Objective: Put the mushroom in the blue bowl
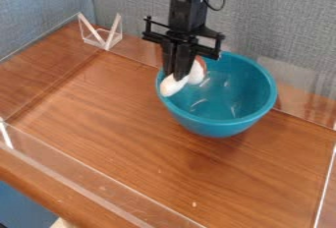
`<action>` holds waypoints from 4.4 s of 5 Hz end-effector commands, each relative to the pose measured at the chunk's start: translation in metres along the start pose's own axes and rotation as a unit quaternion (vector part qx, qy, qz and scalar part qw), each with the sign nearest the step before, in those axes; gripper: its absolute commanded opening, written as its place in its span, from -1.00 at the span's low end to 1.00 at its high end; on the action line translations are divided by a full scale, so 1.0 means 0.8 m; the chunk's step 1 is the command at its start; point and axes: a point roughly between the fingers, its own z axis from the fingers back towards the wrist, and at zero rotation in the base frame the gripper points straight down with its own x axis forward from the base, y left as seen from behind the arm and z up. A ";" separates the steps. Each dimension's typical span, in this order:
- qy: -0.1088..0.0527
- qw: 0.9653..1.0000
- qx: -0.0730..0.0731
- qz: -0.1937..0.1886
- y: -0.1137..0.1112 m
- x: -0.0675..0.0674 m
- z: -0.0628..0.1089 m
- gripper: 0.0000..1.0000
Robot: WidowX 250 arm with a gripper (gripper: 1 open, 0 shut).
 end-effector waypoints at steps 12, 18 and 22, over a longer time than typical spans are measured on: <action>-0.035 0.999 -0.009 0.025 0.019 0.014 0.030 -1.00; -0.031 0.999 -0.012 0.037 0.030 0.016 0.030 -1.00; -0.030 0.998 -0.015 0.044 0.033 0.021 0.030 -1.00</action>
